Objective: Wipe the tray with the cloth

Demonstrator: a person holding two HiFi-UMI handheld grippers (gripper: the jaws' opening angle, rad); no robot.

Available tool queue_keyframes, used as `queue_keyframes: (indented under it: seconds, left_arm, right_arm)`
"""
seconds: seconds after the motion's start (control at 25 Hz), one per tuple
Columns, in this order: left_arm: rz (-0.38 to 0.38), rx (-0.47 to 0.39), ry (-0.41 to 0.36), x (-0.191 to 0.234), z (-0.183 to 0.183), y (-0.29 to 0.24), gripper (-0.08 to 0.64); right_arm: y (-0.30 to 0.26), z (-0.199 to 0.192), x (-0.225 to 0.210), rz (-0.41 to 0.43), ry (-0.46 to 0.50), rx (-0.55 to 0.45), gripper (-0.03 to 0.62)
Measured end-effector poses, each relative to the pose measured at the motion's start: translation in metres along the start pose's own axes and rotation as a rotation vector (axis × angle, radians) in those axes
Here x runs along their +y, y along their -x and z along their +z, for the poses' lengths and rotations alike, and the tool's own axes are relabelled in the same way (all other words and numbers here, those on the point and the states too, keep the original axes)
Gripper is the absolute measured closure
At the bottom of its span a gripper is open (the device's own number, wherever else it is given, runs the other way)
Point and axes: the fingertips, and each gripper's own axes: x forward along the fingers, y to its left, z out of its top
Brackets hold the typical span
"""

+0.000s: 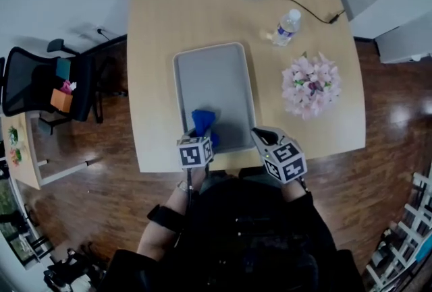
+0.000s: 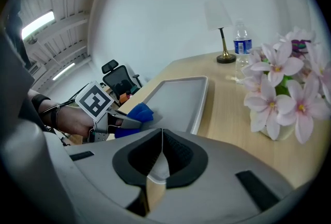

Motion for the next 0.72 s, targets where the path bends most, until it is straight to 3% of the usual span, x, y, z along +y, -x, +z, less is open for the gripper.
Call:
queue_keyframes:
  seconds: [0.2,0.36,0.72]
  left_arm:
    - [-0.134,0.013,-0.044,-0.078,0.006,-0.023,0.446]
    - [-0.182,0.037,-0.109,-0.124,0.007,-0.037,0.445]
    - [-0.24,0.034,-0.091,-0.156,0.007,-0.045,0.445]
  right_arm:
    - [0.018,-0.016,-0.017,-0.05,-0.046,0.003,0.577]
    - [0.033,-0.029,-0.031,-0.081,-0.076,0.009,0.577]
    - [0.04,-0.035,-0.038,-0.084,-0.077,0.011,0.577]
